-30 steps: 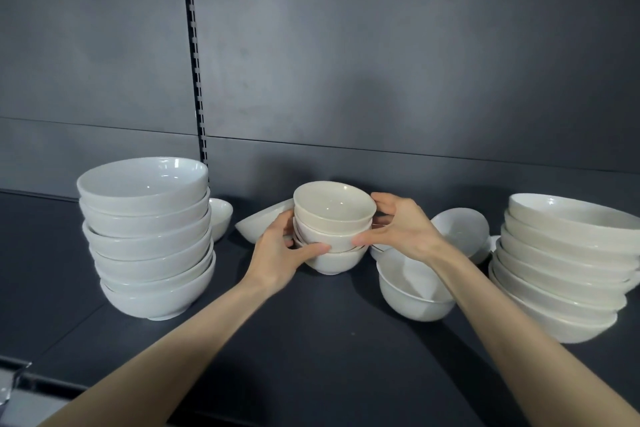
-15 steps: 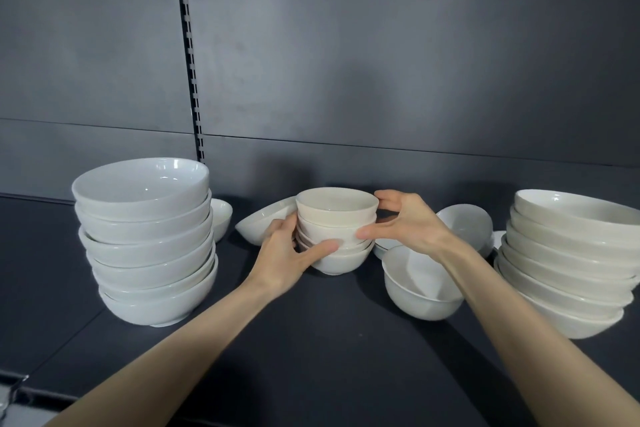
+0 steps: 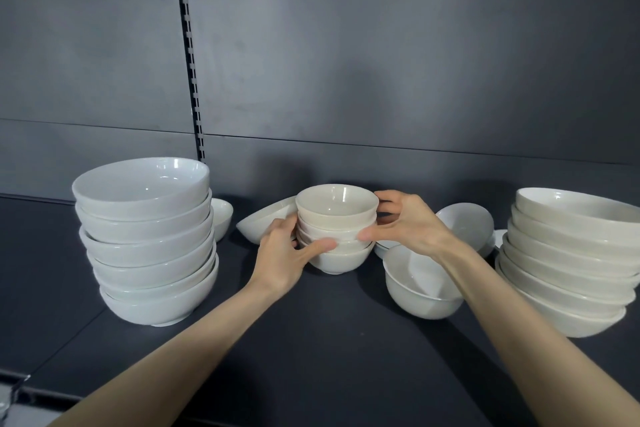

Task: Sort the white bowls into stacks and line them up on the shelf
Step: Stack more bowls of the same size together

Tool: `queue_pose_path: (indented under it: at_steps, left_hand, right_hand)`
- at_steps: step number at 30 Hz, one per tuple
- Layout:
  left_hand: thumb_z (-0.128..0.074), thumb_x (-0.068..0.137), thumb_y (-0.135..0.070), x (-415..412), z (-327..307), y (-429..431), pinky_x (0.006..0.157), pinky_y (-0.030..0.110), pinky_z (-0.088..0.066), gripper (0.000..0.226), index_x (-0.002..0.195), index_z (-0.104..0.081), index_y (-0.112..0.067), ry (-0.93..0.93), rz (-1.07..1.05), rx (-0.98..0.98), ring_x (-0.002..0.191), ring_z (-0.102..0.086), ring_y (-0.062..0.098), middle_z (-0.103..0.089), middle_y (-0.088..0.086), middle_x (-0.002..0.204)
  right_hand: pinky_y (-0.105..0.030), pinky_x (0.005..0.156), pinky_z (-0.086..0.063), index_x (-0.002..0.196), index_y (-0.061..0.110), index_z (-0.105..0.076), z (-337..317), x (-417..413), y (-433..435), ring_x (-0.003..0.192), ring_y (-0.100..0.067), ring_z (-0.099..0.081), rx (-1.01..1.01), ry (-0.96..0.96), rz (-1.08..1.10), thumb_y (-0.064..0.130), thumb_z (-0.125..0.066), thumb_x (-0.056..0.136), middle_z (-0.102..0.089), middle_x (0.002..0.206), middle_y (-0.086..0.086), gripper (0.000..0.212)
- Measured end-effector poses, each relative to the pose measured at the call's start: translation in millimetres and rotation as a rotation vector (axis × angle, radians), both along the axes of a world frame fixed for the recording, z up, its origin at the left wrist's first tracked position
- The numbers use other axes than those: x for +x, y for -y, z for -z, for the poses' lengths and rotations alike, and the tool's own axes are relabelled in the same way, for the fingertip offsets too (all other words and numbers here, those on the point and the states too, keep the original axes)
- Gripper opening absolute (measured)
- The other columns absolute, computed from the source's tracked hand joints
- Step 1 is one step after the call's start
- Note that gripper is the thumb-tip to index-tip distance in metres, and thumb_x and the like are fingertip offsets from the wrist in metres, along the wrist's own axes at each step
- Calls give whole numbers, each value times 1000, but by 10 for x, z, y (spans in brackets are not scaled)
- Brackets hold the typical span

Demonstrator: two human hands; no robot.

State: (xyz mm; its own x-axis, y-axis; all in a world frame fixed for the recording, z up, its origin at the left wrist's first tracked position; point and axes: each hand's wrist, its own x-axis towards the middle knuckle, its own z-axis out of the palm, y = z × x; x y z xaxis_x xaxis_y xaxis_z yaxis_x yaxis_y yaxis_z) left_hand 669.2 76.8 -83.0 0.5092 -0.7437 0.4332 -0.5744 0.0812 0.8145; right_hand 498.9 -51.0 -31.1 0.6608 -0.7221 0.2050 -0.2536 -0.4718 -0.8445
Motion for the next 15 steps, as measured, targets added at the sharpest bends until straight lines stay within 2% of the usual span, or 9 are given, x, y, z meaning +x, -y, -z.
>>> queue_pose_path:
  at_steps: [5,7,11,13,15]
  left_hand:
    - [-80,71,-38,3,7,11,92,23,-47,57,120,-60,-17,6,7,13,101,-57,13,-57,1,107]
    - [-80,72,-36,-13,-14,-8,87,17,-46,55,120,-59,-19,-4,14,8,99,-57,11,-56,-5,103]
    - [-79,75,-27,-40,-7,-73,74,0,-43,42,112,-62,-17,-55,58,-38,90,-58,-13,-59,-23,95]
    - [-79,77,-25,-37,28,-108,72,0,-44,38,110,-62,-15,-110,29,-68,88,-57,-13,-61,-19,97]
    - [-78,77,-29,-15,67,-131,76,8,-47,36,106,-59,-18,-116,-85,-103,92,-57,-2,-60,-7,106]
  right_hand:
    - [-35,92,-54,126,14,-56,6,3,19,96,-14,-70,-2,-5,10,11,-90,56,-70,111,2,78]
    - [-36,94,-53,127,14,-56,11,2,25,97,-15,-69,9,-11,10,12,-91,55,-70,112,1,80]
    - [-36,94,-53,127,15,-56,20,-2,14,101,-15,-67,5,-18,11,16,-91,55,-69,114,1,80]
    - [-34,94,-53,128,15,-55,21,-12,-5,102,-14,-67,3,-20,9,16,-90,58,-68,116,0,79]
    - [-32,94,-52,133,15,-50,24,-21,-29,102,-14,-67,0,-29,16,15,-89,60,-65,120,-1,82]
